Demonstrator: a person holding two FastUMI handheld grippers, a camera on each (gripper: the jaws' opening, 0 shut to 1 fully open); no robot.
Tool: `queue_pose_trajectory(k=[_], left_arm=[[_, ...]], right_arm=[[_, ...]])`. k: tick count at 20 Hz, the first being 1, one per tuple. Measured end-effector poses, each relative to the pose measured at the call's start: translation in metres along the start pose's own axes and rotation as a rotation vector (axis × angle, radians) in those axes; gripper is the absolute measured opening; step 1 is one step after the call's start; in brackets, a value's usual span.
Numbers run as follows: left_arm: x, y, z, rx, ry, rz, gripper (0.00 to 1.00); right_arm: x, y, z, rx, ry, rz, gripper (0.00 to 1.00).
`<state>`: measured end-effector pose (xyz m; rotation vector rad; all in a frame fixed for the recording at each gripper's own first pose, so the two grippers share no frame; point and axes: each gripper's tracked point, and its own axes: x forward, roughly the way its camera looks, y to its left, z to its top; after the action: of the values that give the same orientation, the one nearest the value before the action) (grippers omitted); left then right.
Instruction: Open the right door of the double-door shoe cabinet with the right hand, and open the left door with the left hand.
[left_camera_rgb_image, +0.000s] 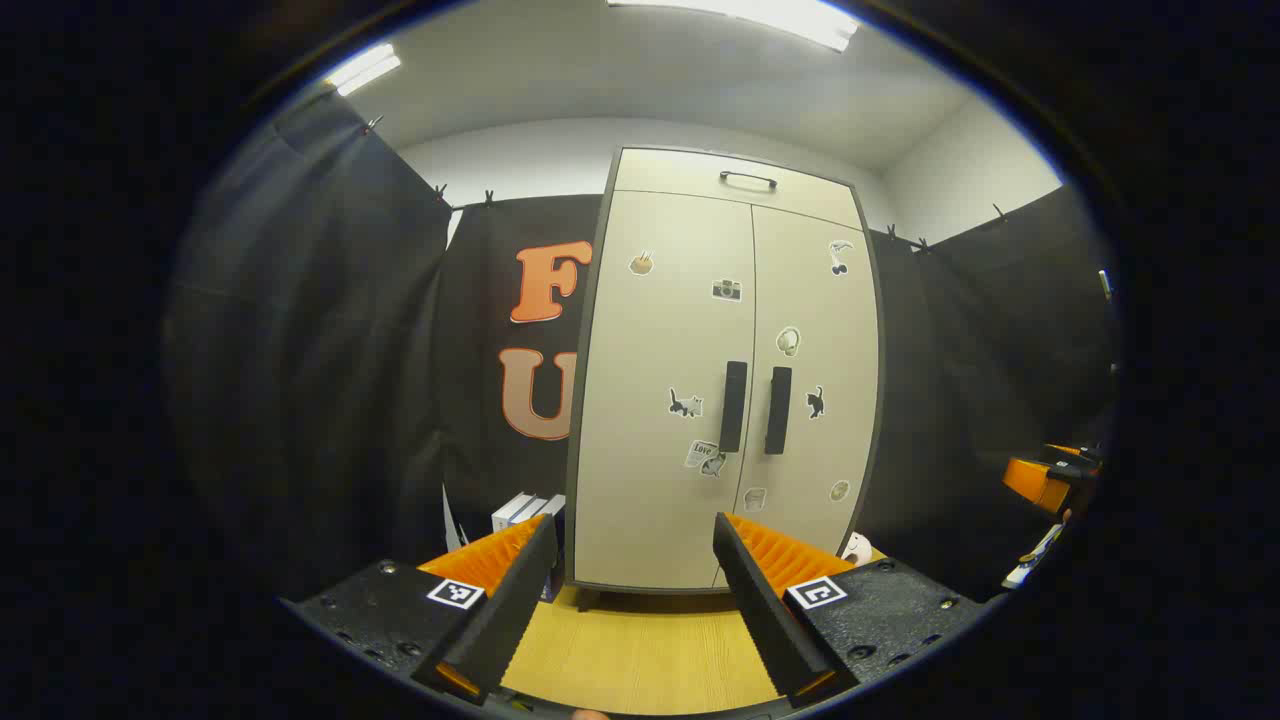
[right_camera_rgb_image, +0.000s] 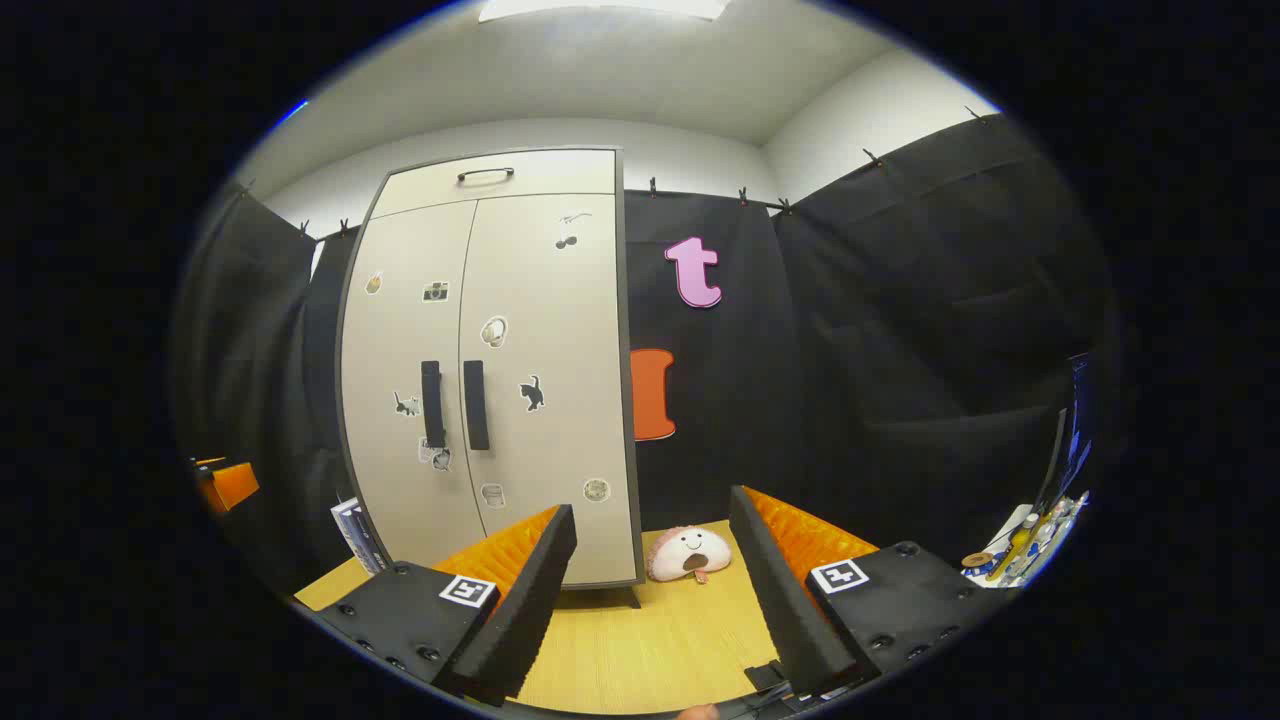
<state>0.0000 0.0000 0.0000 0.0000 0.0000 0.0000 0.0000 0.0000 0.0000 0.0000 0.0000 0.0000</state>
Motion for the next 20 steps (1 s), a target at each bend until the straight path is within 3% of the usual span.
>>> queue_pose_trajectory(k=[7, 18, 20], left_arm=[[0.014, -0.007, -0.002, 0.019, 0.009, -0.013, 0.95], [0.025, -0.001, -0.010, 0.017, 0.016, -0.002, 0.92], [0.027, 0.001, -0.012, 0.016, 0.018, 0.003, 0.95]], right_arm=[[0.003, -0.004, -0.004, -0.012, 0.011, -0.029, 0.99], [0.019, 0.012, -0.011, -0.026, 0.038, -0.011, 0.99], [0.024, 0.019, -0.012, -0.034, 0.043, -0.004, 0.99]])
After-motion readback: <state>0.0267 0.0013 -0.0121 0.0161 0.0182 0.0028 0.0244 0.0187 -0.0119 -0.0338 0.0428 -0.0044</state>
